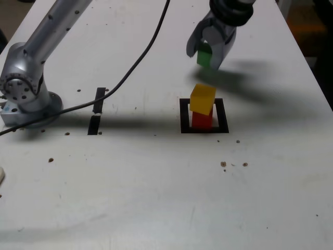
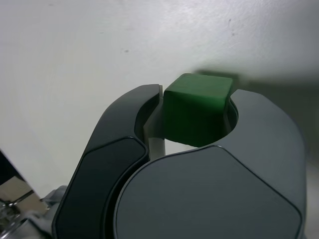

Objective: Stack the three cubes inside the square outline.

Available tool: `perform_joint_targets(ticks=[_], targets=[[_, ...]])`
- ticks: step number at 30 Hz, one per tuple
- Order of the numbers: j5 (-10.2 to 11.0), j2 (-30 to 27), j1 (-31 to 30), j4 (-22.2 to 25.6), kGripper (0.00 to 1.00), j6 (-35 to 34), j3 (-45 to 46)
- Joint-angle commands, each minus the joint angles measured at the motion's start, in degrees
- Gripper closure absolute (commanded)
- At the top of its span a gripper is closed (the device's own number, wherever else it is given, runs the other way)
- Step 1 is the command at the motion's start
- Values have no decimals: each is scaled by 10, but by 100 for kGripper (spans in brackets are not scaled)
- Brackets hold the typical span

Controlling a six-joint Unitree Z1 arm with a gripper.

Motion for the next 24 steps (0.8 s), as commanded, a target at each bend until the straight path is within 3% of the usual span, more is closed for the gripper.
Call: perform_joint_targets(ticks=[1,3,6,10,19,24], targets=[[11,-15,-11,29,79,-9,-19],[16,-25,-19,50,79,-17,-34],[4,-56,-37,67,79,-33,-47],[-22,-108,-75,70,79,-68,-42],[-40,-193,-150,71,79,-168,35],[-65,-202,-193,71,78,-274,82]])
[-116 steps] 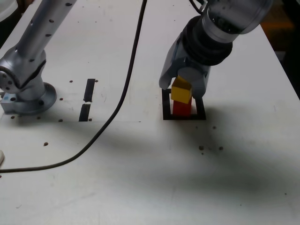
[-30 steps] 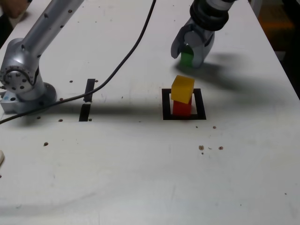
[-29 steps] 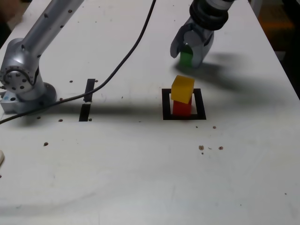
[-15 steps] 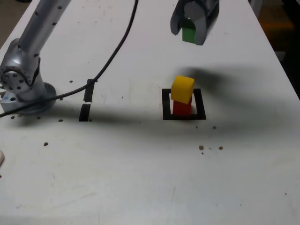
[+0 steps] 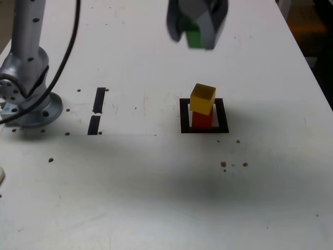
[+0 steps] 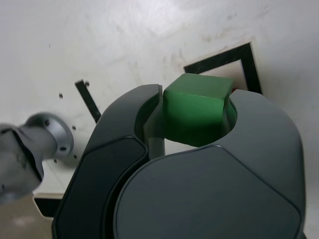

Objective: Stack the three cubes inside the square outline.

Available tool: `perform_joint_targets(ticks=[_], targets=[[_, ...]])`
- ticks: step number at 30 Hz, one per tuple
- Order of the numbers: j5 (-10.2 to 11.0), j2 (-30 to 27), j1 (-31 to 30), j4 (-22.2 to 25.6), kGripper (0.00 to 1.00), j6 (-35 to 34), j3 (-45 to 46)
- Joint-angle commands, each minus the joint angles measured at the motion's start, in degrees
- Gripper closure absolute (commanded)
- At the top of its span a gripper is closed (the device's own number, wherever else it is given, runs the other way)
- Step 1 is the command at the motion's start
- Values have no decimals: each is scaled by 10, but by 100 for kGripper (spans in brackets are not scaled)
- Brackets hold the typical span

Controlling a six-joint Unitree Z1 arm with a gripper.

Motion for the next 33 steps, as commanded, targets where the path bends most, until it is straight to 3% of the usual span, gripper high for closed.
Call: perform_joint_targets(ticks=[1,8,14,22,33], targets=[[-8,4,-16,14,78,-52,12],[-15,34,-46,13,78,-142,10],[-11,50,-55,13,78,-137,-21],[-33,65,-62,14,78,-125,-29],[-43,58,-63,14,78,-123,-13]])
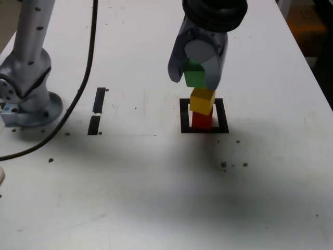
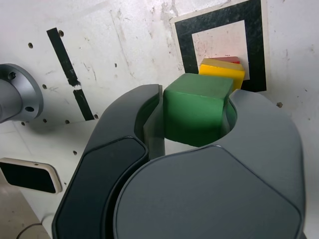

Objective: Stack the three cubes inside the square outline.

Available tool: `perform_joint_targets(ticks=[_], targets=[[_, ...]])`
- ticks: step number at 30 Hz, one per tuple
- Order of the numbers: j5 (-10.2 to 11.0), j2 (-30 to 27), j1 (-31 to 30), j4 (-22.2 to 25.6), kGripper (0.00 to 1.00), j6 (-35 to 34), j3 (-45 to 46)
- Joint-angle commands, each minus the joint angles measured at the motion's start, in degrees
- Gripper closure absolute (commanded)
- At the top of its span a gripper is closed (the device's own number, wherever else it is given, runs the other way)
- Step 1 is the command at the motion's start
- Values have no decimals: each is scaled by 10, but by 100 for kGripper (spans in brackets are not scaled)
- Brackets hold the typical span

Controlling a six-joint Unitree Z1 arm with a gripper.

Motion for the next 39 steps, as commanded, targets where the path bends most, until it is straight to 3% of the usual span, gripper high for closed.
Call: perform_joint_targets(ticks=[1,20,25,29,31,34,39], targets=[[-4,-2,-1,14,78,3,1],[-8,35,4,13,76,25,-18],[-6,35,4,13,58,25,-16],[-8,33,4,13,27,25,-13],[-10,33,4,13,18,25,-13],[-13,35,4,13,10,25,-13],[-13,31,4,13,6,24,-12]])
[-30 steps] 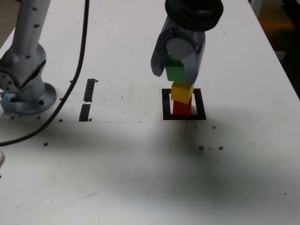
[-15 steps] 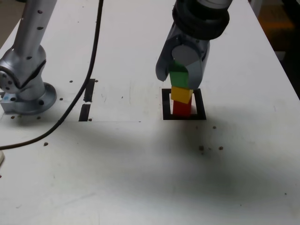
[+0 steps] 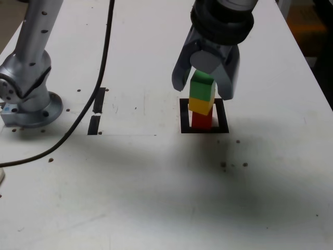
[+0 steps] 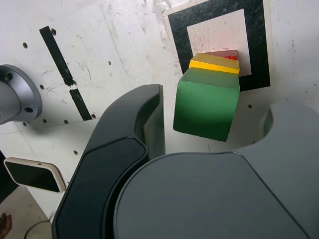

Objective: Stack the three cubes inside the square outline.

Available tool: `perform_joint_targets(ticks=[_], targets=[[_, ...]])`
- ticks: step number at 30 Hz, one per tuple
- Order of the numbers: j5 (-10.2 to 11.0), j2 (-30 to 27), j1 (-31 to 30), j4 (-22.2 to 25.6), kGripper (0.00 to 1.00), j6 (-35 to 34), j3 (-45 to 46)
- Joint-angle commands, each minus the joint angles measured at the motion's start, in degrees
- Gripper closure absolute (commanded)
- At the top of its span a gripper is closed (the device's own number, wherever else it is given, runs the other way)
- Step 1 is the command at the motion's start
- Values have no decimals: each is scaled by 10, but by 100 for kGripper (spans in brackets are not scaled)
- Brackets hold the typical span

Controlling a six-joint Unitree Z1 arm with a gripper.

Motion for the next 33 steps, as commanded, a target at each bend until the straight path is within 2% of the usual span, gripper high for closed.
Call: perform_joint_targets(ticks=[1,8,13,17,22,27,29,33], targets=[[3,-10,1,13,5,-1,4],[11,-49,4,11,0,-4,21],[3,-63,7,10,0,-5,23],[-3,-110,8,11,0,-14,56],[-1,-229,27,2,0,-17,185],[4,-366,58,-45,0,-12,343],[5,-388,61,-54,0,-9,383],[8,-394,57,-78,0,-8,468]])
